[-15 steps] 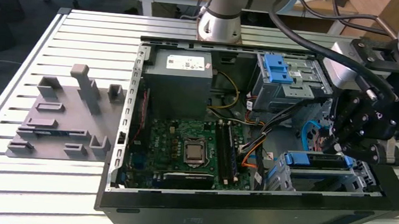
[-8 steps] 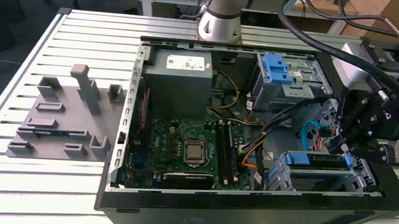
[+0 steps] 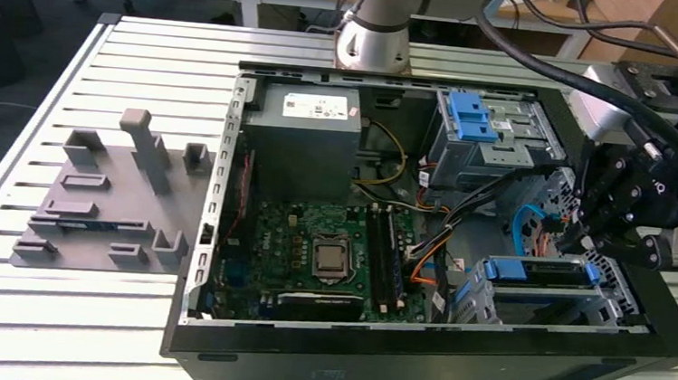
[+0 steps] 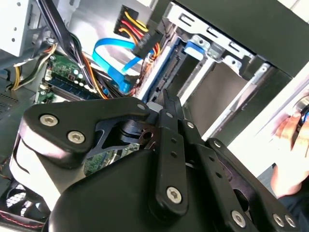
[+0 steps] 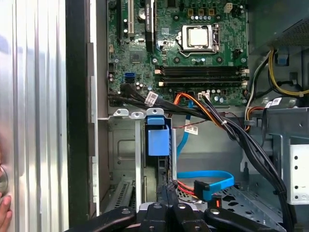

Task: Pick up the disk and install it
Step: 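Insert the first disk wire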

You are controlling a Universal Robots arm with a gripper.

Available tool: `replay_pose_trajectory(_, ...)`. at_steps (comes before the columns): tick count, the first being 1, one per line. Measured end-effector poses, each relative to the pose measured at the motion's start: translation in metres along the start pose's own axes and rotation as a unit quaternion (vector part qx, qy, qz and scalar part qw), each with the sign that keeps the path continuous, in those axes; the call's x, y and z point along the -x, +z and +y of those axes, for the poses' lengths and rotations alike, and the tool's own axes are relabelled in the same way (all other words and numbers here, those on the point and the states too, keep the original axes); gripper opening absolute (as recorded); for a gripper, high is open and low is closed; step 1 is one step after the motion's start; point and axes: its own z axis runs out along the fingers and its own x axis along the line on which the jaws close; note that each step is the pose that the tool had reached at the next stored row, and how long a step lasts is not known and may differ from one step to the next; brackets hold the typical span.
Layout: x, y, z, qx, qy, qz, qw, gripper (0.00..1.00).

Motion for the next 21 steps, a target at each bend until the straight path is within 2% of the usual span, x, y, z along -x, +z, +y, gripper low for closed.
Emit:
replay_pose_trajectory(12, 0.0176, 0.0, -0.0041, -0.0001, 0.003, -0.0001, 1.0, 0.11)
replay_pose_trajectory(21, 0.0205, -0.0002, -0.0151, -0.0001, 0.003, -0.0001, 1.0, 0.11)
